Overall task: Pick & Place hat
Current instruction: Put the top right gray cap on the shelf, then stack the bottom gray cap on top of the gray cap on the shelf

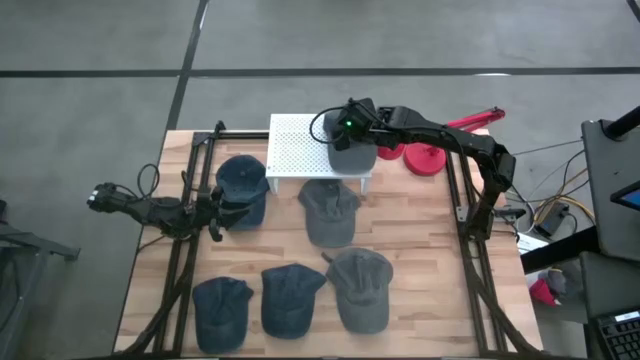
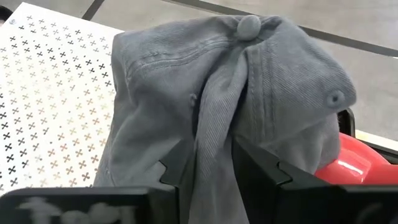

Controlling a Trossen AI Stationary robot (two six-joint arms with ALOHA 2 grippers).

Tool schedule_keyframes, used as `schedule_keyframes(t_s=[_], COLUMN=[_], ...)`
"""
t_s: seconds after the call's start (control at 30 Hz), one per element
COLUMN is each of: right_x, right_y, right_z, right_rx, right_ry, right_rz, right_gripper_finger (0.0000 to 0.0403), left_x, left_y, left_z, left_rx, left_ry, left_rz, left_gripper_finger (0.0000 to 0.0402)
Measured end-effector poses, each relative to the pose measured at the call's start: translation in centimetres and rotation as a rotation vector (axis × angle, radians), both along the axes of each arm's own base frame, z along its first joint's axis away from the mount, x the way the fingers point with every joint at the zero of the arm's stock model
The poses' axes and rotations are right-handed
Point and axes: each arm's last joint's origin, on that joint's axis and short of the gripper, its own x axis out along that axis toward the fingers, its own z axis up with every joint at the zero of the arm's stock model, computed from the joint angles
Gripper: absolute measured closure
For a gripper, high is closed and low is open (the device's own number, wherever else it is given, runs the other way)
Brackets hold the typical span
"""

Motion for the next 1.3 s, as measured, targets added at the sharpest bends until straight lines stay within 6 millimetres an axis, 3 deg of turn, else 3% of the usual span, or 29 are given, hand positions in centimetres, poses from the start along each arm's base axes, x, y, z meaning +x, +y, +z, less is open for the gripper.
schedule_keyframes(t_s=[0.47,0.93,1.3], right_x=[0.2,0.0,0.0], right_y=[0.3,1.0,3.6], right_z=[0.0,0.5,1.6], right_rx=[0.046,0.058,0.113], right_ry=[-0.021,-0.035,-0.053], right_rz=[0.032,0.057,0.214], right_gripper_finger=[0.0277,0.0291,0.031], left_x=[0.0,0.0,0.0], left_y=[0.0,0.0,0.0], left_z=[0.0,0.0,0.0], left_rx=[0.0,0.0,-0.013], left_ry=[0.0,0.0,-0.003], left_rz=[0.0,0.0,0.0], left_gripper_finger=[0.0252,0.0252,0.0252])
